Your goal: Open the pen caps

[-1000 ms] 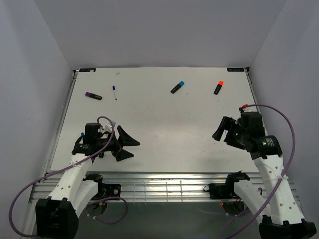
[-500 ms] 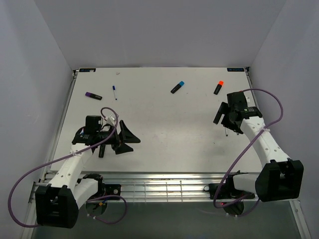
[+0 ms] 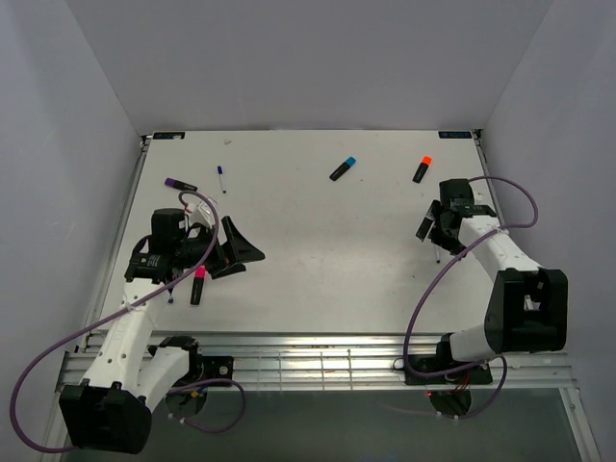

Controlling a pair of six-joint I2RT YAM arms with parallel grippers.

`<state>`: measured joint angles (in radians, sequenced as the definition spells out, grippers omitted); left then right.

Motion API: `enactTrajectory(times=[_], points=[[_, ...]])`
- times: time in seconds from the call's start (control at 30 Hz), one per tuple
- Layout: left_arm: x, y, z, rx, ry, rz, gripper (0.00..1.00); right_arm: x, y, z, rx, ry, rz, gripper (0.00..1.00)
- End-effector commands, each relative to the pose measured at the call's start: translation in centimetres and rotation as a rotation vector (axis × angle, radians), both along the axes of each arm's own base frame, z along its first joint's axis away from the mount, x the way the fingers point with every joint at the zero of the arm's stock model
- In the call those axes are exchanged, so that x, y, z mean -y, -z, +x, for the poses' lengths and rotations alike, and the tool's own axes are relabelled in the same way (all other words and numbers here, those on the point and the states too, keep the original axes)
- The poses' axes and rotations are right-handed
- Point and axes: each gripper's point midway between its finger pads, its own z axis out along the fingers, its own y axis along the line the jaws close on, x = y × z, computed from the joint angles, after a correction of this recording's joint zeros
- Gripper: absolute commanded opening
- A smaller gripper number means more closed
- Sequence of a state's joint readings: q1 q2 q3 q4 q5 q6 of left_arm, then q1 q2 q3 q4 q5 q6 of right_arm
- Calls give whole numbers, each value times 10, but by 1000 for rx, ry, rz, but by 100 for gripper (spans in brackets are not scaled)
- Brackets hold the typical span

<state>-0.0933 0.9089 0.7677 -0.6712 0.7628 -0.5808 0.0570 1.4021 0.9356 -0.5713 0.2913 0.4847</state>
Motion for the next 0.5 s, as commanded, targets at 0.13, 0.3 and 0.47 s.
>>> enactTrajectory(times=[0.13,0.3,0.47], points=[[5,6,-7,-43,23,-48,98,2,20,21,-3,-17,-16,79],[5,5,-4,-42,15,-49,98,10,31,22,-27,-10,-37,79],[4,6,-4,-46,6,-47,98,14,45,22,-36,-24,-24,77]])
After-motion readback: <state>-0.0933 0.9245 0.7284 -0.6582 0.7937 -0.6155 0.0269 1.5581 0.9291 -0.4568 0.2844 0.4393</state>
